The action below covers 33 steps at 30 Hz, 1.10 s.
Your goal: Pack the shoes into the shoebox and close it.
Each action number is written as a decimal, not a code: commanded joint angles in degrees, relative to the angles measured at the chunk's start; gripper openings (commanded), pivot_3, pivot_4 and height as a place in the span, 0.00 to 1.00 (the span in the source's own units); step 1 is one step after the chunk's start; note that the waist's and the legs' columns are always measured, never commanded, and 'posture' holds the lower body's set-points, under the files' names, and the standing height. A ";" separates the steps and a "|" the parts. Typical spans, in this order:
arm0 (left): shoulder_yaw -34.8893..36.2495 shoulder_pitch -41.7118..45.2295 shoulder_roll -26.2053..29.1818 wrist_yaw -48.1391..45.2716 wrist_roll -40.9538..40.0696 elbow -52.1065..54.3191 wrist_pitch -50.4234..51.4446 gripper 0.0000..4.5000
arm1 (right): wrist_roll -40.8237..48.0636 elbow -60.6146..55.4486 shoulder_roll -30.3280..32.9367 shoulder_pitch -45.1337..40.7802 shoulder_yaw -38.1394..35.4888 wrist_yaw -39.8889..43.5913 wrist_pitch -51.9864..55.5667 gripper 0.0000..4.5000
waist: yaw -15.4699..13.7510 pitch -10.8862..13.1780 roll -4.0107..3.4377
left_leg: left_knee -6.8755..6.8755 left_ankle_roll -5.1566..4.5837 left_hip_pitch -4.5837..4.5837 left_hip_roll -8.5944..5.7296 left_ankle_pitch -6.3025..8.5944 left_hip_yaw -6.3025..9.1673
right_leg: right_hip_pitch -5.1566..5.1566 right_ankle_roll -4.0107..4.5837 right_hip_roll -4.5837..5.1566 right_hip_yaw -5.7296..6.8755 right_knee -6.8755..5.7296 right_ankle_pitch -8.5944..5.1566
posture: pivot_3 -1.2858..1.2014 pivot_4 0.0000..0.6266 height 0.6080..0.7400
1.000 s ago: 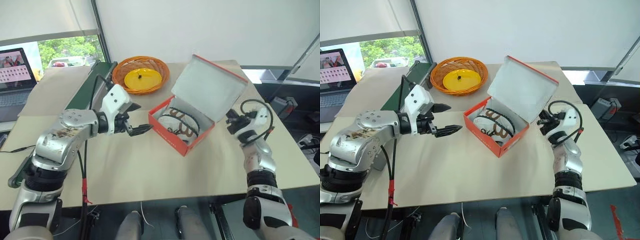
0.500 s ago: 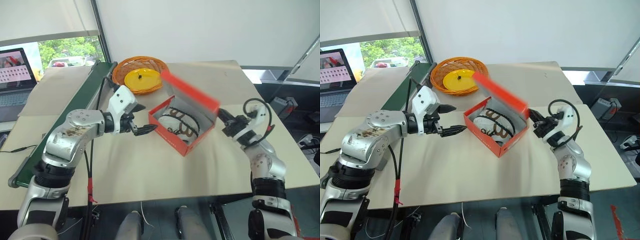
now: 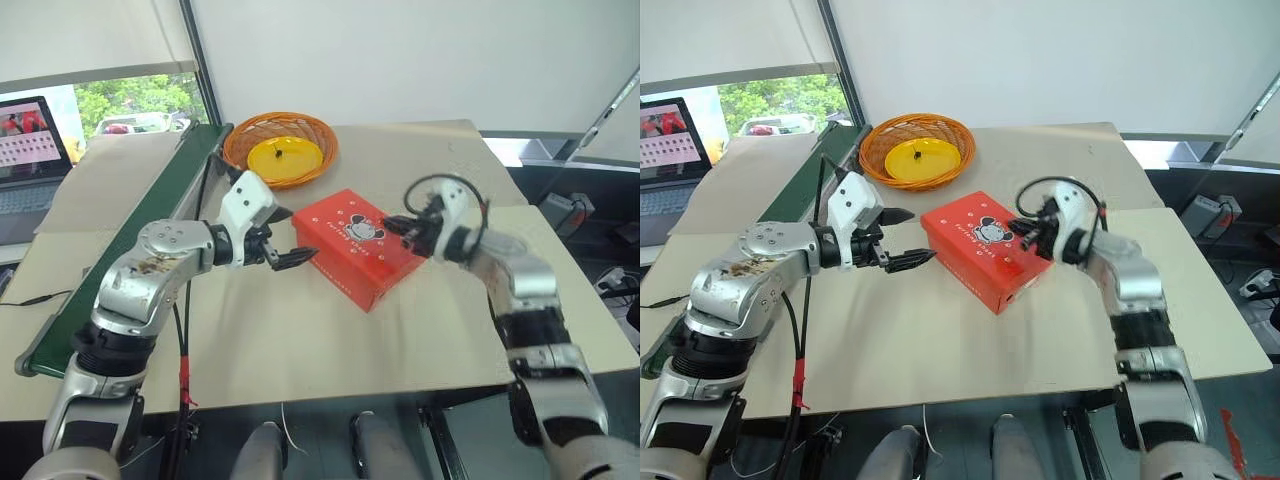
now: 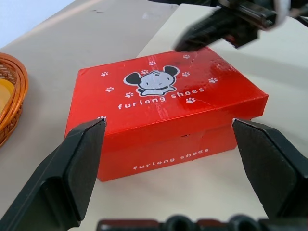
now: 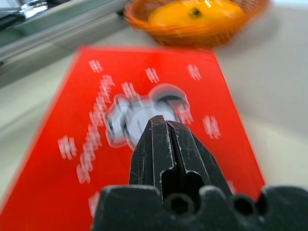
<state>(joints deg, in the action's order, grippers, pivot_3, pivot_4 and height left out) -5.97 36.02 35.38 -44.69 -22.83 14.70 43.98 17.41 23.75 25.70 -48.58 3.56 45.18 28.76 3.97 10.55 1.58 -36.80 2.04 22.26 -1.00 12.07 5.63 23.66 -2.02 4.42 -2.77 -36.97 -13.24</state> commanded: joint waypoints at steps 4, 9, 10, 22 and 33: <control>0.97 -0.29 -0.68 1.18 0.43 1.86 -1.20 1.00 | -9.11 18.66 -6.92 -8.90 8.00 4.01 -7.90 0.02 | -0.09 0.00 0.00 | 0.01 -0.02 0.04 0.00 0.01 0.01 | 0.03 0.02 0.01 0.01 0.01 0.01 | 0.52 0.24 1.00; 1.88 -1.91 -0.50 2.47 0.24 3.77 -0.48 1.00 | -17.29 33.09 -12.04 -6.36 13.73 2.84 -15.58 0.02 | 0.04 -0.22 0.20 | 0.00 -0.02 0.03 -0.03 0.02 0.01 | 0.11 0.04 0.04 -0.01 -0.04 0.02 | 0.52 0.24 1.00; 2.05 -2.13 -0.46 2.72 0.17 4.06 -0.32 1.00 | -17.87 34.76 -12.74 -5.83 13.61 2.81 -16.49 0.02 | 0.18 -0.27 0.27 | 0.01 -0.03 -0.11 -0.01 0.03 0.04 | -0.02 0.04 0.01 0.00 -0.04 0.02 | 0.52 0.24 1.00; 2.24 -3.31 -0.33 3.54 -0.17 5.01 0.25 1.00 | -14.09 21.71 -10.03 -5.87 8.20 9.14 -10.83 0.02 | 0.06 -0.85 0.23 | 0.44 -0.10 -1.83 0.05 0.17 0.02 | -1.60 -0.36 -0.02 0.03 0.16 -0.44 | 0.52 0.24 1.00; 1.14 -2.53 -0.37 2.31 0.89 1.96 -1.77 1.00 | -0.26 -23.29 6.84 2.48 0.01 18.04 9.59 0.42 | -0.87 -0.76 0.12 | -0.03 -0.10 0.53 -0.04 0.16 0.20 | 0.60 0.09 0.04 0.11 -0.14 -0.13 | 0.52 0.24 1.00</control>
<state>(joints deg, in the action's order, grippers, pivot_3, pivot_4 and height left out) -5.67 32.59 34.73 -42.04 -22.25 15.97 43.80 14.38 6.85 31.37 -46.92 5.14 61.75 36.51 3.10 9.79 1.70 -36.83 1.93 22.79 -1.04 12.24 5.85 24.23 -1.94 4.46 -2.62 -37.08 -13.38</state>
